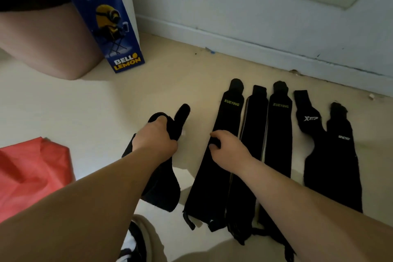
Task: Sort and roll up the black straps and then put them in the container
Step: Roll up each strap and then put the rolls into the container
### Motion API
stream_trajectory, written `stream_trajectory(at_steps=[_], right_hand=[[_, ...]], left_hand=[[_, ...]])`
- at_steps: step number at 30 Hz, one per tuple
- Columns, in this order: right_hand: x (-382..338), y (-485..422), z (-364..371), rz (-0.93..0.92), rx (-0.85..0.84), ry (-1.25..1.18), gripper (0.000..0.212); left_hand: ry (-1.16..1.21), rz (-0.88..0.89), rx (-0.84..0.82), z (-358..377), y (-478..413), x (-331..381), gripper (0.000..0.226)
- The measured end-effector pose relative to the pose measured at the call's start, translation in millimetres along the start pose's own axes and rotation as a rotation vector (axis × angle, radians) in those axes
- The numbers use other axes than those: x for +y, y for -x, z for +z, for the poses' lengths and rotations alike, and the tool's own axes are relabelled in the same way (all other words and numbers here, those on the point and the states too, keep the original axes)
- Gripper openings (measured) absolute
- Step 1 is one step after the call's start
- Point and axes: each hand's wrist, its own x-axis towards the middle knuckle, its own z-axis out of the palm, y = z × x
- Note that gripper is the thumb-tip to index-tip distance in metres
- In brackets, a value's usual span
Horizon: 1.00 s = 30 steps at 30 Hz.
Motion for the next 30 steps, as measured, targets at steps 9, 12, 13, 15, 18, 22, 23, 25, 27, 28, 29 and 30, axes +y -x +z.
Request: stream_trajectory(at_steps=[9, 12, 13, 15, 18, 22, 23, 25, 27, 28, 29, 30], right_hand=[[-86, 81, -61, 0.407, -0.039, -0.803, 0.063], [-102, 126, -93, 0.354, -0.023, -0.926, 0.077], [-106, 142, -104, 0.329, -0.017, -0.982, 0.081], [-114, 177, -126, 0.267, 0.002, -1.117, 0.081], [-123, 227, -159, 0.149, 0.059, -1.306, 0.074], [-125, 283, -199, 0.055, 0.076, -1.349, 0.076], [-124, 296, -207, 0.036, 0.077, -1.322, 0.076], [-120, 322, -222, 0.003, 0.103, -1.244, 0.073], [-114, 346, -233, -0.046, 0.151, -1.165, 0.066], [-112, 356, -237, -0.073, 0.172, -1.129, 0.061], [-108, 363, -241, -0.098, 0.188, -1.1, 0.054], [-105, 370, -243, -0.113, 0.198, -1.076, 0.046]], left_hand=[[0.024, 0.296, 0.035, -124, 66, 67, 0.043], [0.112, 0.368, 0.037, -164, 105, 101, 0.037], [0.172, 0.382, 0.02, -175, 121, 113, 0.035], [0.312, 0.401, -0.029, -192, 152, 136, 0.035], [0.51, 0.44, -0.113, -208, 198, 162, 0.035], [0.659, 0.543, -0.24, -219, 254, 181, 0.033], [0.681, 0.551, -0.266, -221, 267, 185, 0.029], [0.723, 0.511, -0.315, -224, 290, 191, 0.028], [0.799, 0.402, -0.387, -226, 306, 196, 0.05], [0.84, 0.347, -0.421, -226, 310, 198, 0.059], [0.876, 0.301, -0.446, -225, 314, 201, 0.064], [0.889, 0.262, -0.446, -224, 316, 204, 0.066]])
